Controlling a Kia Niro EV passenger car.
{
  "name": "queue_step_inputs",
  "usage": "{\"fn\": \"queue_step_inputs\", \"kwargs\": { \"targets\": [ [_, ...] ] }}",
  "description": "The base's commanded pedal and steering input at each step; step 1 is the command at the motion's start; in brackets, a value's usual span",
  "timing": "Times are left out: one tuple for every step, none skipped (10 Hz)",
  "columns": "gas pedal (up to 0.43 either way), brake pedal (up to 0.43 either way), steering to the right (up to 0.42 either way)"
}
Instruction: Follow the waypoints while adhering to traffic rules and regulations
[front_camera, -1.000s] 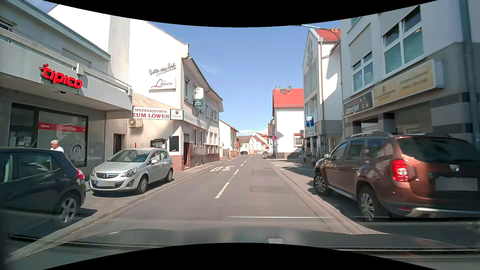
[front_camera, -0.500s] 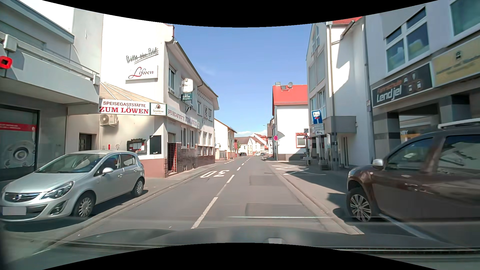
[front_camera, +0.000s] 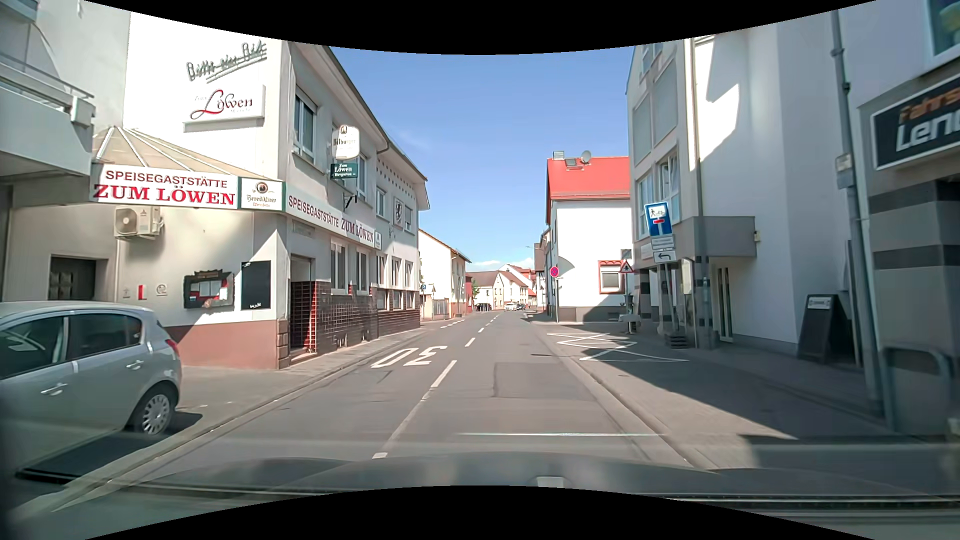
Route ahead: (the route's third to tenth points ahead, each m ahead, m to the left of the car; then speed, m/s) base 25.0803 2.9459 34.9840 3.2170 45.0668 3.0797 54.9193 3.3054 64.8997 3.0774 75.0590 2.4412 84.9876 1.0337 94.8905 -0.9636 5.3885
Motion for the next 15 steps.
{"fn": "queue_step_inputs", "kwargs": {
  "targets": [
    [0.047,0.0,0.0],
    [0.047,0.0,0.0],
    [0.047,0.0,-0.001],
    [0.059,0.0,0.0],
    [0.059,0.0,0.0],
    [0.059,0.0,-0.001],
    [0.059,0.0,-0.001],
    [0.059,0.0,-0.001],
    [0.059,0.0,-0.001],
    [0.059,0.0,-0.001],
    [0.059,0.0,-0.001],
    [0.059,0.0,-0.001],
    [0.059,0.0,-0.001],
    [0.059,0.0,-0.001],
    [0.059,0.0,-0.001]
  ]
}}
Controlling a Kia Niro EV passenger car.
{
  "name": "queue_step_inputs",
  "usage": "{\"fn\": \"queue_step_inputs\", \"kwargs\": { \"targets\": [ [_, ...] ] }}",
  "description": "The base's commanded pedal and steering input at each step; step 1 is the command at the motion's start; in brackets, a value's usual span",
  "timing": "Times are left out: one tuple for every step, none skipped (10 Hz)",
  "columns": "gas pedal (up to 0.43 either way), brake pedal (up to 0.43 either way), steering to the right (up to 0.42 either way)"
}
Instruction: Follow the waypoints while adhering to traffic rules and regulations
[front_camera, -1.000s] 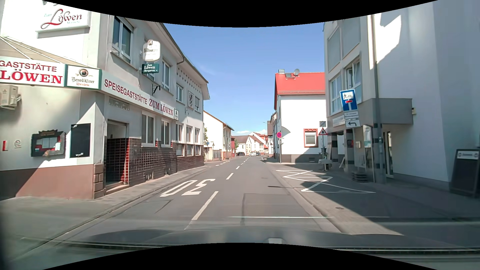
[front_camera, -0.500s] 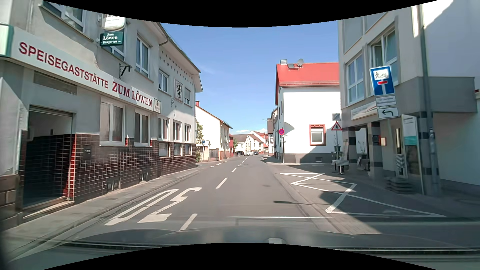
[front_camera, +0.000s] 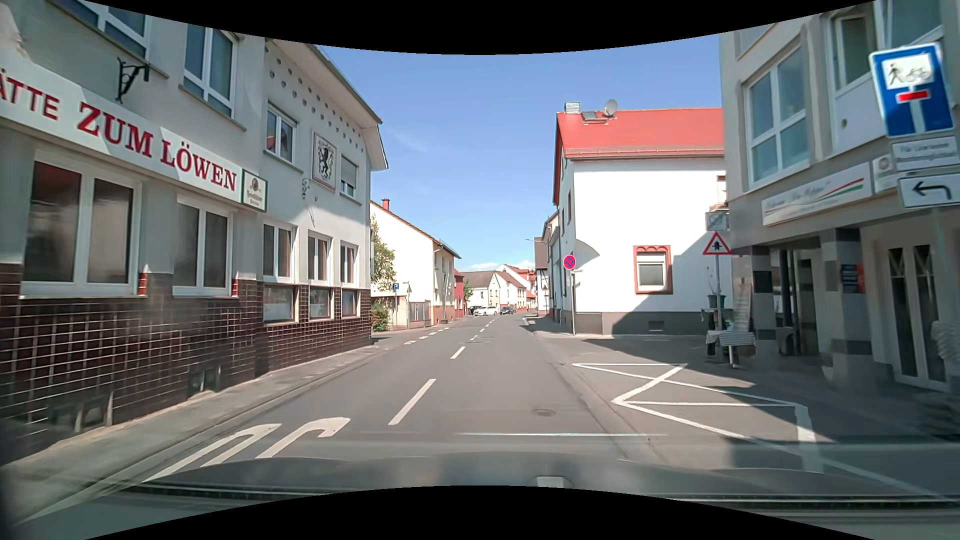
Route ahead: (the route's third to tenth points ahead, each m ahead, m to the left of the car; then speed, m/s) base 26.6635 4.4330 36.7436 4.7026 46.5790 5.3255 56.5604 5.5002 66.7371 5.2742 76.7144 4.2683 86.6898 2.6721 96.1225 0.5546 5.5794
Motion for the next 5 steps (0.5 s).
{"fn": "queue_step_inputs", "kwargs": {
  "targets": [
    [0.059,0.0,-0.001],
    [0.059,0.0,-0.001],
    [0.059,0.0,-0.001],
    [0.059,0.0,-0.002],
    [0.059,0.0,-0.002]
  ]
}}
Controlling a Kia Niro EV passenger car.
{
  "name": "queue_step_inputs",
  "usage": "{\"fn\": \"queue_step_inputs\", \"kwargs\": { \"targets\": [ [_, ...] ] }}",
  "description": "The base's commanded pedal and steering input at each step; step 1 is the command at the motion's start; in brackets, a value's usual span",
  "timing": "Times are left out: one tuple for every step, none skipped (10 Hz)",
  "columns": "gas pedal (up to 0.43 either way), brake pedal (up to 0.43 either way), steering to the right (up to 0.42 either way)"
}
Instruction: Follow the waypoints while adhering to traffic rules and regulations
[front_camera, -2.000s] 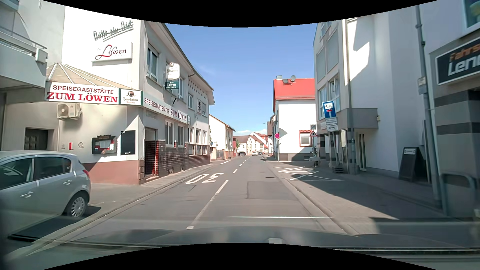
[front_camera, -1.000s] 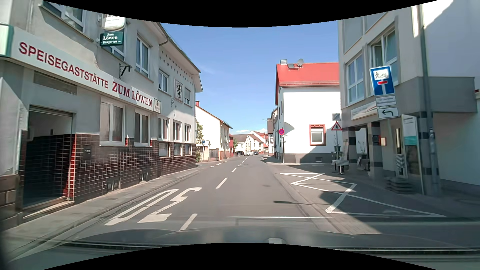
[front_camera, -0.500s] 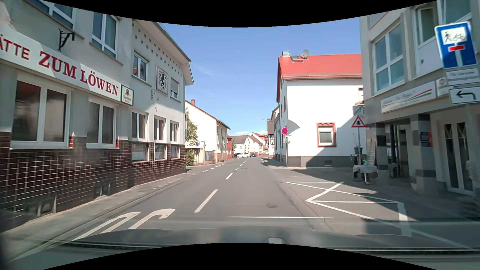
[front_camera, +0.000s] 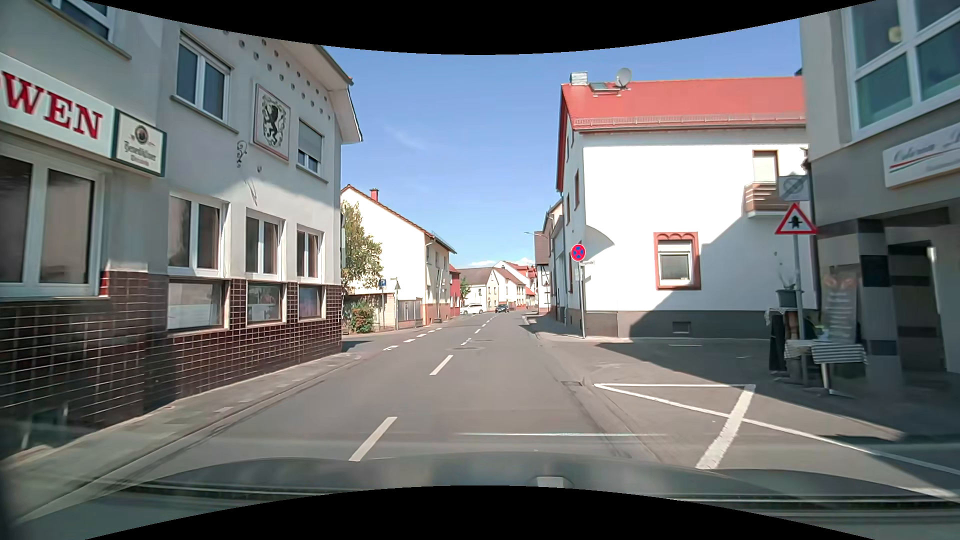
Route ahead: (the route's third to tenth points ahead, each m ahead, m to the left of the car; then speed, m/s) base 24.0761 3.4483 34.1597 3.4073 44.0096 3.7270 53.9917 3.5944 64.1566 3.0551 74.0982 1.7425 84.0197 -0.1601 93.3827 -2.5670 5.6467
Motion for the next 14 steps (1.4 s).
{"fn": "queue_step_inputs", "kwargs": {
  "targets": [
    [0.059,0.0,-0.003],
    [0.059,0.0,-0.003],
    [0.059,0.0,-0.003],
    [0.059,0.0,-0.004],
    [0.059,0.0,-0.008],
    [0.059,0.0,-0.013],
    [0.067,0.0,-0.021],
    [0.067,0.0,-0.031],
    [0.067,0.0,-0.035],
    [0.067,0.0,-0.036],
    [0.067,0.0,-0.035],
    [0.067,0.0,-0.036],
    [0.067,0.0,-0.034],
    [0.079,0.0,-0.028]
  ]
}}
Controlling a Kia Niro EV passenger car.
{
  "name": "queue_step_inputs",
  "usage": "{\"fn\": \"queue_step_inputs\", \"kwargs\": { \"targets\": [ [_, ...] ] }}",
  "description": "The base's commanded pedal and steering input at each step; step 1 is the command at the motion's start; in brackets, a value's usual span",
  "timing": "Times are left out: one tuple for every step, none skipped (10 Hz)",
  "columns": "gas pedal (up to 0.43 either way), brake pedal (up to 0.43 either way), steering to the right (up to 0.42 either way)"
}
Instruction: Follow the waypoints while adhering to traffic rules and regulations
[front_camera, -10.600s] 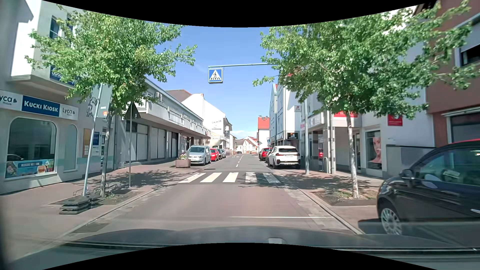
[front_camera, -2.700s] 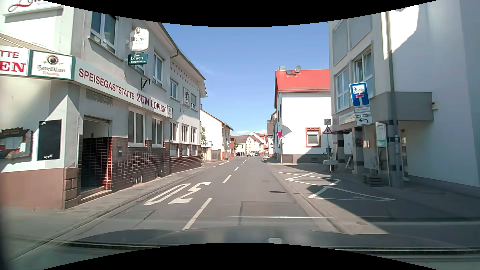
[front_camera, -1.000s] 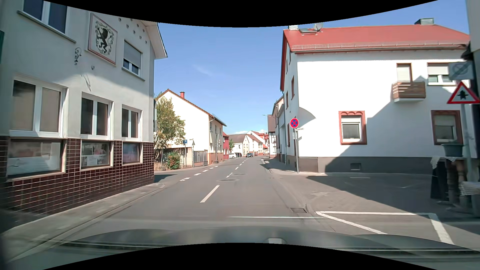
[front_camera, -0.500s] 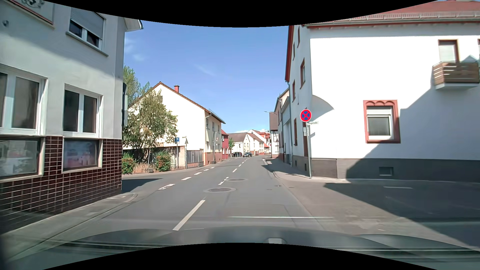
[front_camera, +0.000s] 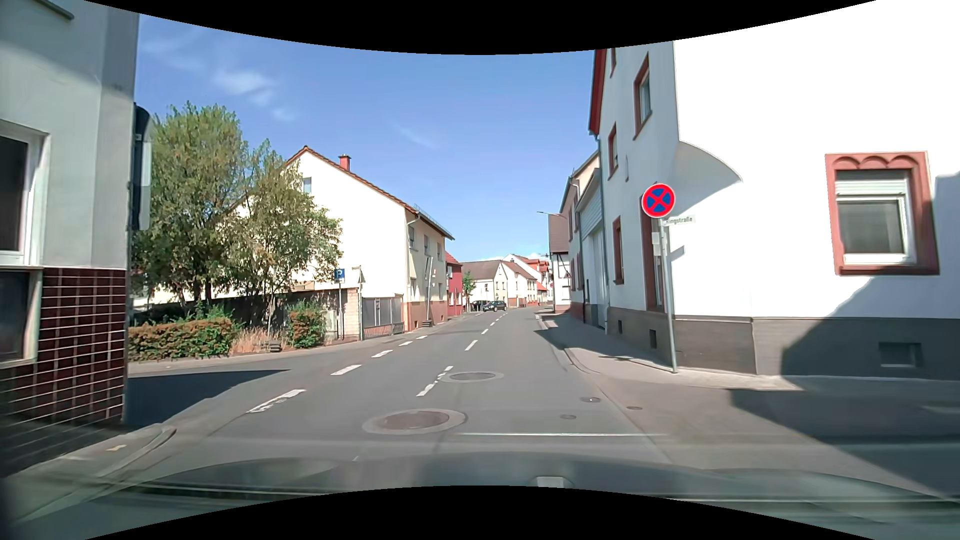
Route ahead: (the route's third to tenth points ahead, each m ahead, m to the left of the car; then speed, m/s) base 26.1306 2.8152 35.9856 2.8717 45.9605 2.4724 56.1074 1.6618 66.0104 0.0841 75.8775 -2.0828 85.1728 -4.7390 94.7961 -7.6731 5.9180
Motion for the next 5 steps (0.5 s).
{"fn": "queue_step_inputs", "kwargs": {
  "targets": [
    [0.079,0.0,-0.017],
    [0.079,0.0,-0.006],
    [0.079,0.0,0.001],
    [0.079,0.0,0.005],
    [0.079,0.0,0.006]
  ]
}}
